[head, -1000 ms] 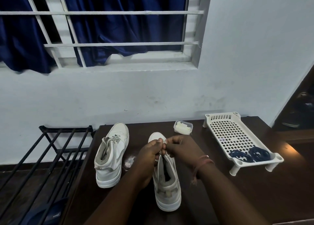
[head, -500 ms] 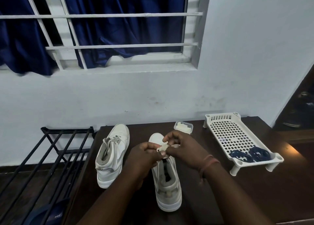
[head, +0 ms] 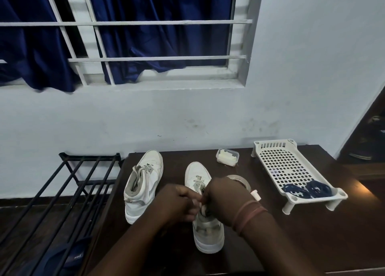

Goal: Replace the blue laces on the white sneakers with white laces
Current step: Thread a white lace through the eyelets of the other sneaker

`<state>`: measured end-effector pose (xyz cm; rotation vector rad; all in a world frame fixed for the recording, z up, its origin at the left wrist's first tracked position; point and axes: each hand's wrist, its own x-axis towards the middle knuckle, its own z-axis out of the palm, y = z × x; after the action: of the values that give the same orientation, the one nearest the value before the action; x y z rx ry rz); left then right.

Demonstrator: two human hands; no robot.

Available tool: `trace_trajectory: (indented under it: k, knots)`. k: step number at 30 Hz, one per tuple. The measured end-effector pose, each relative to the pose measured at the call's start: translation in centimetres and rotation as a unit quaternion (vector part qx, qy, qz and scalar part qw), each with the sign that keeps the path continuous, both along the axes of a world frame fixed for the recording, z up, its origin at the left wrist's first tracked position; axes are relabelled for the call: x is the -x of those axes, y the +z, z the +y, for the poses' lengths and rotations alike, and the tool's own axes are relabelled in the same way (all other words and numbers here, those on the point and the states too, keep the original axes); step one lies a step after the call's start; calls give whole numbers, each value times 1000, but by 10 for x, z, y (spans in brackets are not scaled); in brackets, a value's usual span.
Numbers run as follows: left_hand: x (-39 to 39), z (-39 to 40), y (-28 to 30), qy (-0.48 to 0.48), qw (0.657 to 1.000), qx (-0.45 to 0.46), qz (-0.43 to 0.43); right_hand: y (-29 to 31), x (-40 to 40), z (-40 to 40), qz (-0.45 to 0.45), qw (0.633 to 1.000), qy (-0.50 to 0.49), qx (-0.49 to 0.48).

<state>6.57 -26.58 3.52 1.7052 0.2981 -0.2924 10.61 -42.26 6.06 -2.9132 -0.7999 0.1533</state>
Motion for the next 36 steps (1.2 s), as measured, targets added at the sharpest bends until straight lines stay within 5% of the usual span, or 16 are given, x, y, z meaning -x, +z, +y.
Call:
trace_trajectory:
  k: [5,9,18,21,25,28,33,36]
  knots:
    - [4,-3,-4,54,997,4,53,-8,9,10,-68,997,-25,24]
    - [2,-8,-11,39,991,51,120,-10,12,12,32,999,-17,30]
    - [0,-11,-12,38,989,50,135,0,11,13,122,992,-34,-3]
    - [0,-15,-9,30,989,44,134,10,8,1,219,972,-50,-72]
    - [1,-21,-9,38,992,29,121,24,5,-13,239,959,-54,-142]
    - [0,-22,-7,48,990,31,126,18,12,-9,294,948,-45,-111]
    - [-2,-3,-4,29,980,97,169,-3,6,5,253,965,-49,-51]
    - [-2,3,-2,50,988,55,132,-4,4,3,214,972,-67,-67]
